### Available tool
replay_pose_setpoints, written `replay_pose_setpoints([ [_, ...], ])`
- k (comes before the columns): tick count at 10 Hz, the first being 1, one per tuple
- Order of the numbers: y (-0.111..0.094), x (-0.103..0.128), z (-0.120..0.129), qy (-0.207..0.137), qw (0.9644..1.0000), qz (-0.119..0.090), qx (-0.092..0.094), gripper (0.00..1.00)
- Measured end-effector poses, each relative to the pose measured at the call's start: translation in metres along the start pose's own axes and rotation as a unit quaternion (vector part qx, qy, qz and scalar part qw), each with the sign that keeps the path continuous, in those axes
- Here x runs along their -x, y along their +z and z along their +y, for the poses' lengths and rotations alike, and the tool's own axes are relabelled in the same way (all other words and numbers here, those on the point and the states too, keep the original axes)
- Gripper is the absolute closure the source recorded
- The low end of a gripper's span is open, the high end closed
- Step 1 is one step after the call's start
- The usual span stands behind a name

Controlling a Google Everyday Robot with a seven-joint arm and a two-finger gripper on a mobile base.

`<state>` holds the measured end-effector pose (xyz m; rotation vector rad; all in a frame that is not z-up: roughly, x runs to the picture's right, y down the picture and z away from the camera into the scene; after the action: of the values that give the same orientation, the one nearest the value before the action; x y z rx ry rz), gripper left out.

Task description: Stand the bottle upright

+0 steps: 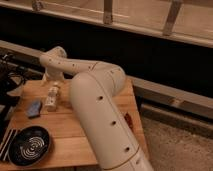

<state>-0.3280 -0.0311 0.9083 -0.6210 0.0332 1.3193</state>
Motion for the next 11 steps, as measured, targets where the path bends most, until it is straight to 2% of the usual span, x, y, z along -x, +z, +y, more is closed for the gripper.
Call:
replay_pose_setpoints([
  [1,0.001,-0.001,0.003,-0.001,1.0000,0.000,0.001,0.20],
  [6,0.014,0.010,-0.013,0.006,1.0000,-0.007,-0.001,0.20],
  [9,0.025,0.017,-0.028,0.010,0.9999,-0.010,0.009,0.20],
  [11,0.040,0.024,-0.035,0.008,0.9997,-0.010,0.019,0.20],
])
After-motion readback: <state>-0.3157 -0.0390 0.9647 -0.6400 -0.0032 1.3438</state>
